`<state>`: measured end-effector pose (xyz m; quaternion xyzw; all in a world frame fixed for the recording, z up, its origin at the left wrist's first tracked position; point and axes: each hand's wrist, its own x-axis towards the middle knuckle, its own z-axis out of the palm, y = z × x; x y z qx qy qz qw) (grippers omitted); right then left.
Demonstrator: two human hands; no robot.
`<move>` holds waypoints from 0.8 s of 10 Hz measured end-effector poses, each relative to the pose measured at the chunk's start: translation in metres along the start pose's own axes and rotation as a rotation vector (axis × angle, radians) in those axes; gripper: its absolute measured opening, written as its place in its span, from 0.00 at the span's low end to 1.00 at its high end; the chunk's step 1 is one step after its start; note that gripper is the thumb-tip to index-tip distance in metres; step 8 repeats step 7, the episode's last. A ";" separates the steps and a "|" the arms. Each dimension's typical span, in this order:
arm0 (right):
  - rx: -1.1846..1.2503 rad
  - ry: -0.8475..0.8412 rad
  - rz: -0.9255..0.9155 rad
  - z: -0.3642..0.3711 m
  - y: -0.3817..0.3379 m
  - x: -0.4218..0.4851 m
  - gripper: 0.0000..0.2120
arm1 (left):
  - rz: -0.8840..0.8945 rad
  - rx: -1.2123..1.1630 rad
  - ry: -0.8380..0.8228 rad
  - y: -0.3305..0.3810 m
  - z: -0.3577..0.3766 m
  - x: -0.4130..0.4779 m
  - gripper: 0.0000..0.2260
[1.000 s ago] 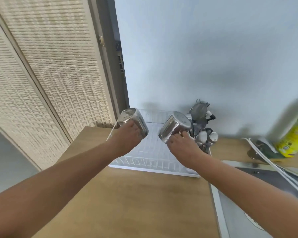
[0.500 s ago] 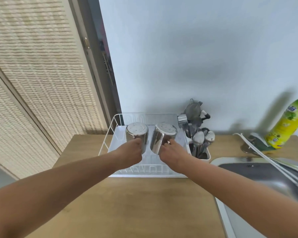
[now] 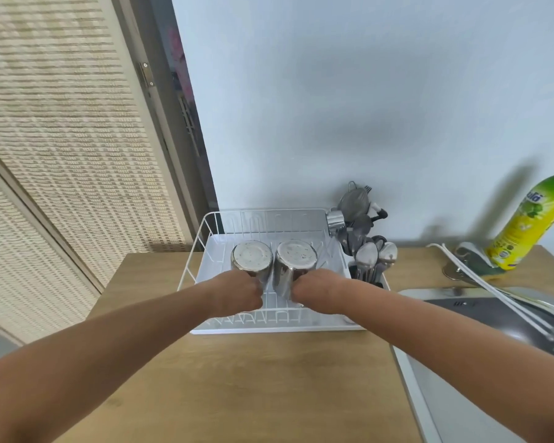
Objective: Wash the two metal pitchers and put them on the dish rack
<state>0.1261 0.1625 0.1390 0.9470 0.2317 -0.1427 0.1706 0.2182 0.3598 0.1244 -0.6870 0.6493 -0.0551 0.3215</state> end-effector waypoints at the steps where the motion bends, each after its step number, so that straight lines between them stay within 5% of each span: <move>1: 0.061 0.027 0.006 0.007 0.001 0.000 0.12 | -0.012 -0.051 0.108 -0.001 0.006 -0.006 0.08; 4: 0.364 0.131 0.195 0.007 -0.010 -0.015 0.21 | -0.209 -0.194 0.171 0.012 -0.016 -0.020 0.12; 5: 0.568 0.286 0.313 0.003 -0.017 -0.026 0.18 | -0.360 -0.307 0.200 0.023 -0.040 -0.026 0.15; 7: 1.111 0.790 0.635 0.007 -0.059 -0.059 0.07 | -0.750 -0.727 0.556 0.070 -0.070 -0.041 0.10; 8: 1.111 0.790 0.635 0.007 -0.059 -0.059 0.07 | -0.750 -0.727 0.556 0.070 -0.070 -0.041 0.10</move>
